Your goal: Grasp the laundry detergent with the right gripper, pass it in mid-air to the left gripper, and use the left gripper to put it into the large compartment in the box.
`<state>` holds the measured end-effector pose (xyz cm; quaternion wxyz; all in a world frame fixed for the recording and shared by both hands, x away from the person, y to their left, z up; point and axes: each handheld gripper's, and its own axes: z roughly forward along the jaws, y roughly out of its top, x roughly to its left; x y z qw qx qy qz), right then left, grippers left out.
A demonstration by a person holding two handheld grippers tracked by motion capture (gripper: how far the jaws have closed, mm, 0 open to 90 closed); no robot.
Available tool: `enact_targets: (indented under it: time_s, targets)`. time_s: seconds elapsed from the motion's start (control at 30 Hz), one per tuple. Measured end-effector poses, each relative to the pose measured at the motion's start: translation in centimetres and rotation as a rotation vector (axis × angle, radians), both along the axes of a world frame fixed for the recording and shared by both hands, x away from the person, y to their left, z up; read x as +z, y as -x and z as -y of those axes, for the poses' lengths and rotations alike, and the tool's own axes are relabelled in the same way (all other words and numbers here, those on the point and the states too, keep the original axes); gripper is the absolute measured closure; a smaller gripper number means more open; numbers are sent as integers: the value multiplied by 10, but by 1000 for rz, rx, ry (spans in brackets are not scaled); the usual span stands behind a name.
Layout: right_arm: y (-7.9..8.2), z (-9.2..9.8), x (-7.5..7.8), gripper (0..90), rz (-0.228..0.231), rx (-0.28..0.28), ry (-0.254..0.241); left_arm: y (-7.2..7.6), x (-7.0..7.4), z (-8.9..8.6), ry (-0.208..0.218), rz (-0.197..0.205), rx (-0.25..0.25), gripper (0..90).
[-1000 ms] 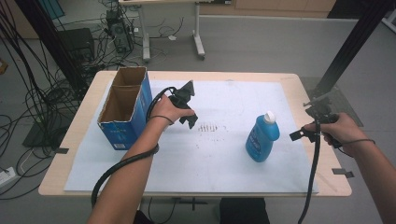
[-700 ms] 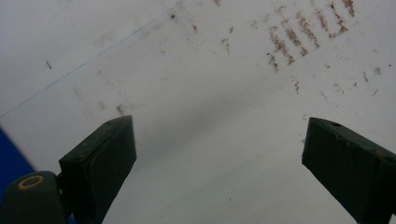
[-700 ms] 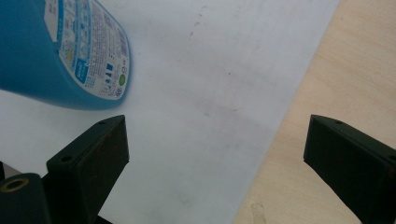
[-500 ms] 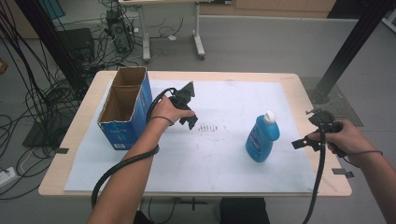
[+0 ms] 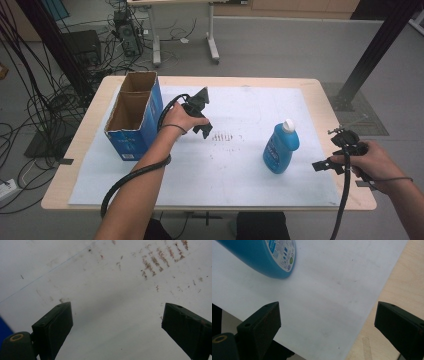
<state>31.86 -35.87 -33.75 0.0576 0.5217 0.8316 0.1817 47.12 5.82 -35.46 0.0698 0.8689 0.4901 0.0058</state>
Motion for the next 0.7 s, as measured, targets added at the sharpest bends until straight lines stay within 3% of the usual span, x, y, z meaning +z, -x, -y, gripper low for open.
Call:
enact_targets:
  time_s: [0.7]
  targets:
    - [20,-16,-12,65,11,31,-33,4,-4,-1,14,-10,1,103]
